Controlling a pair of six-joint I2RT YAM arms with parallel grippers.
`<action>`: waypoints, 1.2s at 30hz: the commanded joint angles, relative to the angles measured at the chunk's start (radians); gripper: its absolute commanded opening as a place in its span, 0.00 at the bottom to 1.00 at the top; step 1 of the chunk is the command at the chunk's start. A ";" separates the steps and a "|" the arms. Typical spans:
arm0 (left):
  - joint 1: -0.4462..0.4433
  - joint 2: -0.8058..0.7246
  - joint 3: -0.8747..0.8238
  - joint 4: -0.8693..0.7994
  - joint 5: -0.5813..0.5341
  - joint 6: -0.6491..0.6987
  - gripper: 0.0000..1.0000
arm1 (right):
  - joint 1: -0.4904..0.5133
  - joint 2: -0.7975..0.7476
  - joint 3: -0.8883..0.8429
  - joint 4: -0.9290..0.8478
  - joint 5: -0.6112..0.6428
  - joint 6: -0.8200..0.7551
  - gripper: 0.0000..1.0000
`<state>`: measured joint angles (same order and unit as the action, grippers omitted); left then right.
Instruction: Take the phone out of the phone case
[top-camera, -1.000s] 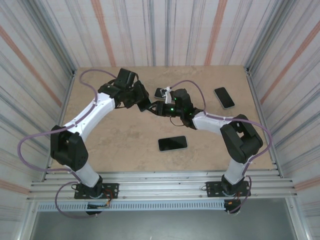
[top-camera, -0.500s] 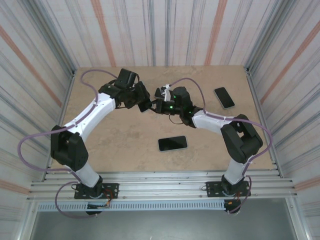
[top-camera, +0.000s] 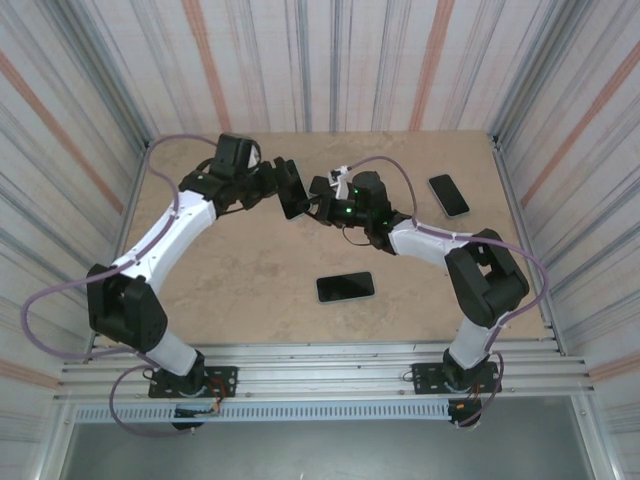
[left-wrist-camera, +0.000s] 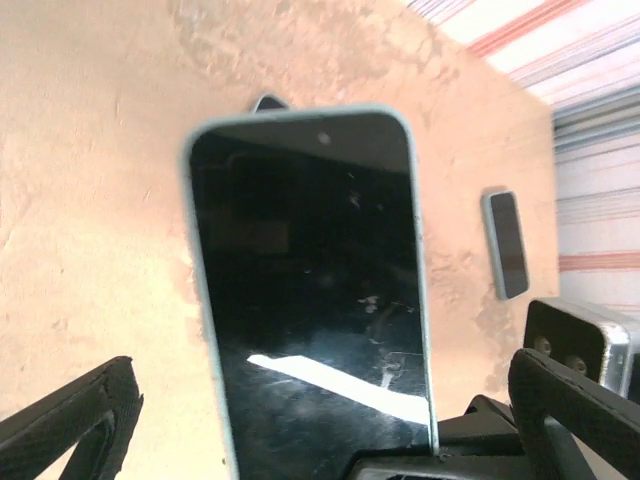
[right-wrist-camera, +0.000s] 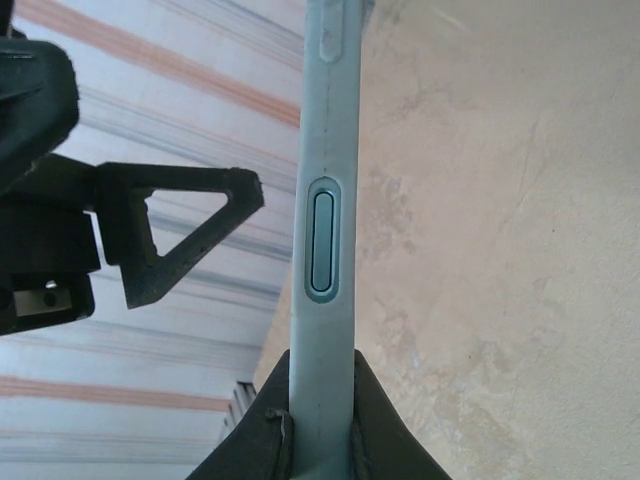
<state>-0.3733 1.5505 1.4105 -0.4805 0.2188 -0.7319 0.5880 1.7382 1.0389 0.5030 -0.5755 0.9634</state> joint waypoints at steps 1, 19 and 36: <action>0.047 -0.042 -0.042 0.137 0.137 0.029 0.99 | -0.017 -0.066 -0.005 0.150 -0.026 0.109 0.02; 0.152 0.044 -0.092 0.618 0.523 -0.250 0.73 | -0.042 -0.095 -0.022 0.467 -0.089 0.444 0.03; 0.148 0.052 -0.090 0.733 0.589 -0.361 0.24 | -0.028 -0.083 -0.020 0.534 -0.118 0.496 0.03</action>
<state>-0.2234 1.6009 1.3128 0.2134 0.7712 -1.0782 0.5503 1.6863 1.0142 0.9527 -0.6685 1.4364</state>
